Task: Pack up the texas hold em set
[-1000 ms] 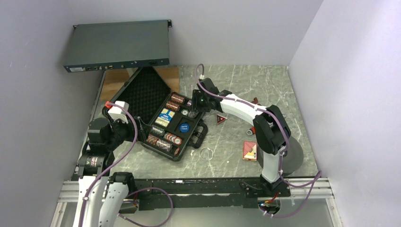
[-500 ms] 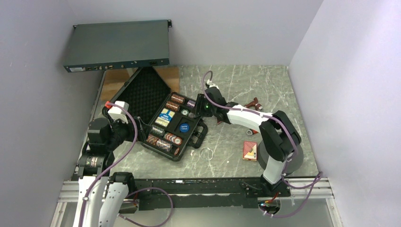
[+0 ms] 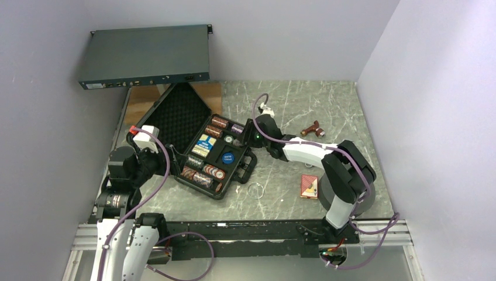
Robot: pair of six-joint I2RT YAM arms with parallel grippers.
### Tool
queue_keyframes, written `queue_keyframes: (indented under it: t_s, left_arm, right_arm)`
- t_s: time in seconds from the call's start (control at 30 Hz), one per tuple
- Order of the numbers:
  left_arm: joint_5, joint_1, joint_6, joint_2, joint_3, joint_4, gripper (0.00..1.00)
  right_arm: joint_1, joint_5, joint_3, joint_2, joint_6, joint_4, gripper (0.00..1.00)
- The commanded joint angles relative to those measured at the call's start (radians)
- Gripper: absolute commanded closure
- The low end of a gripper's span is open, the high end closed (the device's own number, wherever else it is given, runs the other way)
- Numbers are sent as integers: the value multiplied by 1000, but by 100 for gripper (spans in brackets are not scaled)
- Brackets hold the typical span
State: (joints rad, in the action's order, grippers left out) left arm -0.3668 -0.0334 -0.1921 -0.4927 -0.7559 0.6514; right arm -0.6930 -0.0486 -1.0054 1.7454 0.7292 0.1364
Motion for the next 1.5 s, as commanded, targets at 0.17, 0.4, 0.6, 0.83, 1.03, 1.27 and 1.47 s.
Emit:
queue_keyframes:
  t_s: [0.17, 0.4, 0.6, 0.83, 1.03, 1.27, 1.47]
  left_arm:
    - [13, -3, 10, 10, 3, -33, 2]
    - [19, -2, 10, 11, 3, -33, 2]
    - [22, -2, 9, 15, 3, -33, 2]
    - [23, -2, 9, 17, 3, -33, 2]
    - [24, -3, 10, 12, 3, -32, 1]
    - [28, -2, 11, 14, 4, -33, 1]
    - [32, -3, 11, 15, 3, -32, 1]
  right_arm:
    - [-48, 92, 71, 25, 13, -224, 100]
    - [-47, 61, -80, 1, 5, -285, 100]
    - [-46, 81, -183, 26, 15, -303, 100]
    - [-44, 138, -240, 57, 40, -257, 100]
    - [-36, 190, -305, 60, 68, -245, 100]
    - [-33, 215, -351, 45, 91, -226, 100]
    - [-30, 208, -348, 94, 93, -201, 100]
